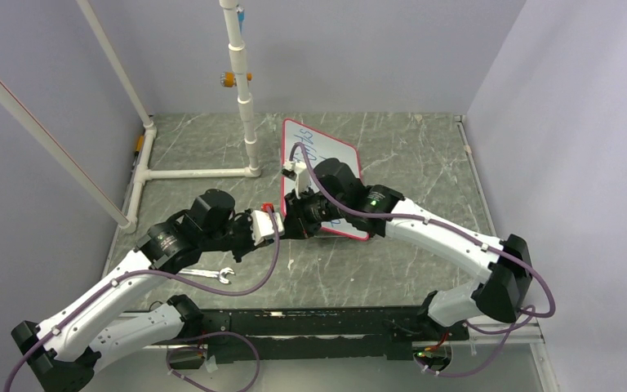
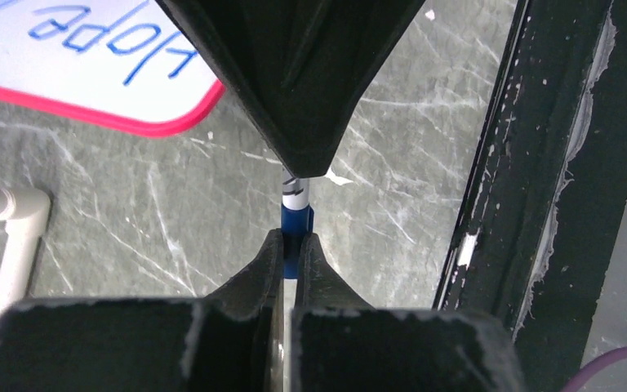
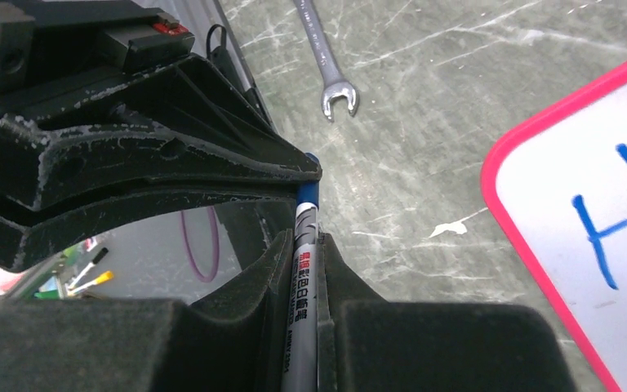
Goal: Write a sentence on the whiteboard
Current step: Close the whiteboard marker at the center of the board.
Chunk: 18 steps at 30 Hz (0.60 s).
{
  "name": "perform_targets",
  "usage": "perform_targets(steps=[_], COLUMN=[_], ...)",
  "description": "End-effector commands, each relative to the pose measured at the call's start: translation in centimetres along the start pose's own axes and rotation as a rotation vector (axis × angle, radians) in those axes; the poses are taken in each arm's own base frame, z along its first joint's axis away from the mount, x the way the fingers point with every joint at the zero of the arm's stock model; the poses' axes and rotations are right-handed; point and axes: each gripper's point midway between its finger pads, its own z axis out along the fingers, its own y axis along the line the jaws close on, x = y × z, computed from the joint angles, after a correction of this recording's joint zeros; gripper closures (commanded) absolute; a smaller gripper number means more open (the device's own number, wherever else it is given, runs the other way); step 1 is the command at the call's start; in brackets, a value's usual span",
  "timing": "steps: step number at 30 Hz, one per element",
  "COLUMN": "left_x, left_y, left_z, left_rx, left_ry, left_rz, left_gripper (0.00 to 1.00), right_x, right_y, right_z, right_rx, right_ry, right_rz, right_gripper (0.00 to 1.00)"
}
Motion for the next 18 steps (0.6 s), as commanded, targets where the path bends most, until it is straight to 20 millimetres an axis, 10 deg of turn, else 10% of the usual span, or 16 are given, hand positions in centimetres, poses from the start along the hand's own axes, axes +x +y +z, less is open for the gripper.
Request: perform_targets(steps=[1, 18], left_x=[-10.5, -10.1], left_y=[0.7, -0.1], left_z=[-2.1, -2.4], left_rx=[-0.004, 0.034], left_ry=[-0.38, -0.369], left_rz=[0.168, 0.172], left_gripper=[0.9, 0.62], right_x=[-2.3, -3.0], right_y=[2.5, 1.8], right_z=[-1.9, -6.4], right_rx=[-0.029, 0.056], right_ry=[-0.088, -0.158], right_rz=[-0.119, -0.161], right_gripper=[1.0, 1.0])
